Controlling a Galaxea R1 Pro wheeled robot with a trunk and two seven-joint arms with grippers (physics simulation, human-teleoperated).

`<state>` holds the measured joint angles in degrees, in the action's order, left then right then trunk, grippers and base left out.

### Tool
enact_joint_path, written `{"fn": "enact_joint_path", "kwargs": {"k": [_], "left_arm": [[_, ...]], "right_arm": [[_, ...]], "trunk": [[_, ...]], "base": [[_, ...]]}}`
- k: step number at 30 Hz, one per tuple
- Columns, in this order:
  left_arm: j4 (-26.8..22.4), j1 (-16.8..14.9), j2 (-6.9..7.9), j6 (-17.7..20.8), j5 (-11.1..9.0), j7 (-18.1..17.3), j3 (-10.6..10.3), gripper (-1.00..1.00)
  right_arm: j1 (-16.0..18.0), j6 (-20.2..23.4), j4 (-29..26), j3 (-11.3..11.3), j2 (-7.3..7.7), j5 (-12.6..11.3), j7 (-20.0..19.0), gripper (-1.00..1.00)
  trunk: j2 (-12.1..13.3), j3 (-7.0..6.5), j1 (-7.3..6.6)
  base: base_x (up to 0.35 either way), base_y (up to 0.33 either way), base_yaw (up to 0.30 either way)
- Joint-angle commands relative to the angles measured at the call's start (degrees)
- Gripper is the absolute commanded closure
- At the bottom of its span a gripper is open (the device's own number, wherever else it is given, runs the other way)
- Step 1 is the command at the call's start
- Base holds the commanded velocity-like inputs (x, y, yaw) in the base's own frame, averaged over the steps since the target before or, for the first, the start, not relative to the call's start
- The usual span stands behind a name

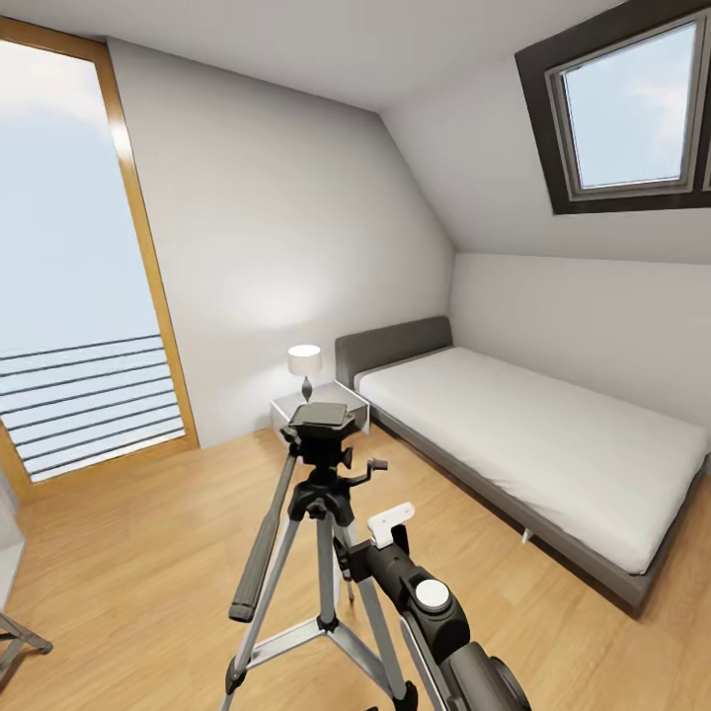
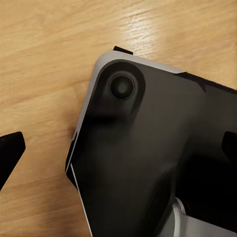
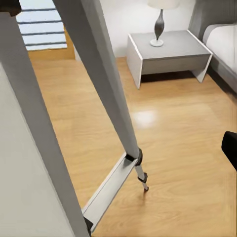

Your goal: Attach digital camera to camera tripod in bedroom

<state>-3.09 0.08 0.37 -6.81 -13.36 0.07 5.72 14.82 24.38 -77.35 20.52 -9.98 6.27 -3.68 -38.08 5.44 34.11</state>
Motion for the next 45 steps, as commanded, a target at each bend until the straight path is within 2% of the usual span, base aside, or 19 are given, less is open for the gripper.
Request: {"fn": "enact_joint_path", "kwargs": {"k": [1,2,21,32,33,41,42,45], "left_arm": [[-0.08,0.01,-0.02,-0.06,0.09,0.01,0.43,-1.00],[-0.08,0.01,-0.02,-0.06,0.09,0.01,0.43,-1.00],[-0.08,0.01,-0.02,-0.05,0.09,0.01,0.43,-1.00],[-0.08,0.01,-0.07,-0.05,0.09,0.01,0.44,-1.00],[-0.08,0.01,-0.09,-0.06,0.09,0.01,0.44,-1.00],[-0.08,0.01,-0.07,-0.05,0.09,0.01,0.44,-1.00],[-0.08,0.01,-0.09,-0.08,0.09,0.01,0.44,-1.00],[-0.08,0.01,-0.10,-0.06,0.09,0.01,0.44,-1.00]], "right_arm": [[0.03,0.32,-0.08,-0.06,-0.02,0.89,-0.35,-1.00],[0.03,0.34,-0.08,-0.08,-0.02,0.97,-0.36,1.00],[0.03,0.33,-0.93,-0.14,-0.02,1.53,-0.68,1.00],[0.03,0.16,-3.86,-0.48,-0.02,1.67,-0.82,1.00],[0.09,0.16,-12.61,-1.12,-0.02,9.23,0.42,1.00],[0.10,-3.55,-12.78,-1.10,-0.02,9.59,6.46,1.00],[0.05,-5.18,-12.75,-0.86,-0.02,9.63,8.57,1.00],[0.04,-5.50,-12.74,-0.88,-0.02,9.63,9.09,1.00]], "trunk": [[-0.08,0.09,0.02],[-0.08,0.09,0.02],[-0.08,0.09,0.02],[-0.08,0.09,0.02],[-0.08,0.09,0.02],[-0.08,0.09,0.02],[-0.08,0.09,0.02],[-0.08,0.09,0.02]], "base": [[0.000,0.000,0.000],[0.000,0.000,0.000],[0.000,0.000,0.000],[0.000,0.000,0.000],[0.000,0.000,0.000],[0.000,0.000,0.000],[0.000,0.000,0.000],[0.000,0.000,0.000]]}}
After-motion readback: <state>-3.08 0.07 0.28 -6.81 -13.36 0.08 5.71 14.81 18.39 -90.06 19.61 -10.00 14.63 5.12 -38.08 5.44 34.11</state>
